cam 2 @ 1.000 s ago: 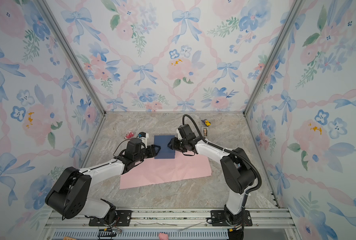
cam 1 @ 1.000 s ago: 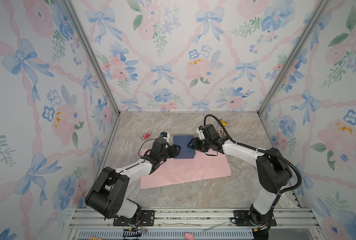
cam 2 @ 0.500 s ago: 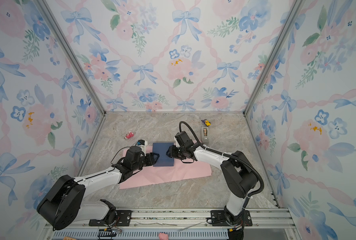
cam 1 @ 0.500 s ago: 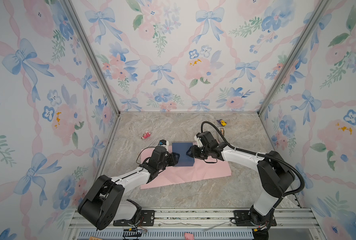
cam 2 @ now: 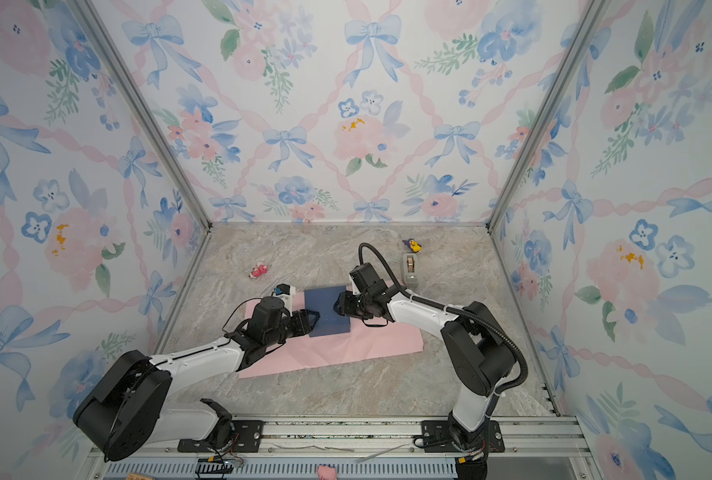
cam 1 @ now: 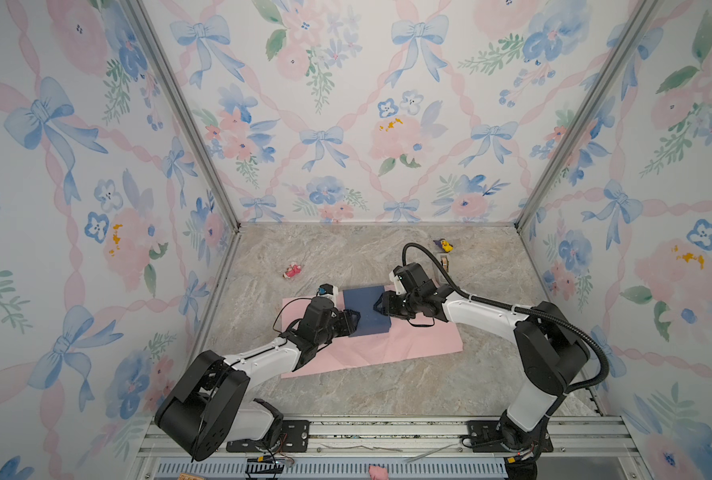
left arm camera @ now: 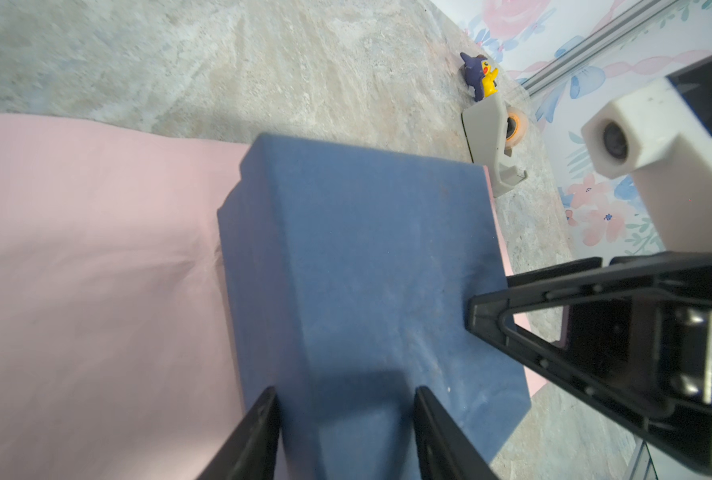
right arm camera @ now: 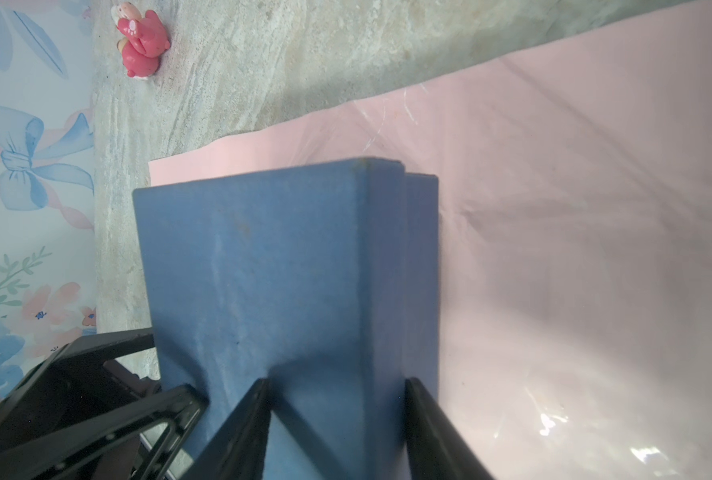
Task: Wrap the gift box in paper
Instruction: 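Carry the blue box with both grippers onto the pink paper center, then hold the box with the left gripper while the right gripper grasps the paper edge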
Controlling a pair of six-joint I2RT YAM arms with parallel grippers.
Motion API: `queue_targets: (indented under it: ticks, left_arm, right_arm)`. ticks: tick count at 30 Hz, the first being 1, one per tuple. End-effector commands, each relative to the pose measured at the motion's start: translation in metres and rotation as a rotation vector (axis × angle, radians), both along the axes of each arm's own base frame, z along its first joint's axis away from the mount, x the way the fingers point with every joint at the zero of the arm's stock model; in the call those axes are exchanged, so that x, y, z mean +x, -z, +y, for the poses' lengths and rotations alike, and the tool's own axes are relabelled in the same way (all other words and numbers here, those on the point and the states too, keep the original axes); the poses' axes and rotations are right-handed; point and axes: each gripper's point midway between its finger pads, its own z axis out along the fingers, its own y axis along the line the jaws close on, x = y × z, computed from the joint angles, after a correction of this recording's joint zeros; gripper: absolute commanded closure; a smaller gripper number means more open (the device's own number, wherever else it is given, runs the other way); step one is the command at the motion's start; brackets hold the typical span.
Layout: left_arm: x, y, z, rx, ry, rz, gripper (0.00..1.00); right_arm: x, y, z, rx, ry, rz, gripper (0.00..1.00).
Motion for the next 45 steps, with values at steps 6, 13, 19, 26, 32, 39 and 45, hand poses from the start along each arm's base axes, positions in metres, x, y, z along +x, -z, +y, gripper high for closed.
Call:
queue_targets:
  ticks: [6,13,19,26,32,39,45]
  left_arm:
    - [-0.011,-0.021,-0.016,-0.09,0.061,-0.05,0.48]
    - [-0.014,-0.014,-0.01,-0.074,0.041,-0.042,0.48]
    - [-0.017,0.002,-0.008,-0.055,0.034,0.003,0.48]
    - [-0.018,0.014,-0.003,-0.038,0.006,0.031,0.48]
    - [-0.017,0.009,-0.001,-0.04,-0.004,0.016,0.33]
    - [-0.004,-0.038,-0.004,-0.046,-0.006,-0.077,0.25]
    - [0.007,-0.081,-0.013,0.0,0.047,-0.142,0.29]
  right_arm:
    - [-0.02,-0.011,0.012,0.051,-0.061,-0.001,0.47]
    - [-0.022,-0.003,0.008,0.033,-0.059,0.008,0.47]
    - [-0.022,0.01,0.004,0.002,-0.052,0.026,0.47]
    - [-0.024,0.018,-0.002,-0.03,-0.046,0.035,0.43]
    - [-0.018,-0.012,-0.004,-0.01,-0.062,-0.044,0.18]
    - [-0.008,-0.067,-0.057,0.026,-0.041,-0.158,0.12]
    - [0.008,-0.047,-0.157,-0.042,0.058,-0.074,0.13]
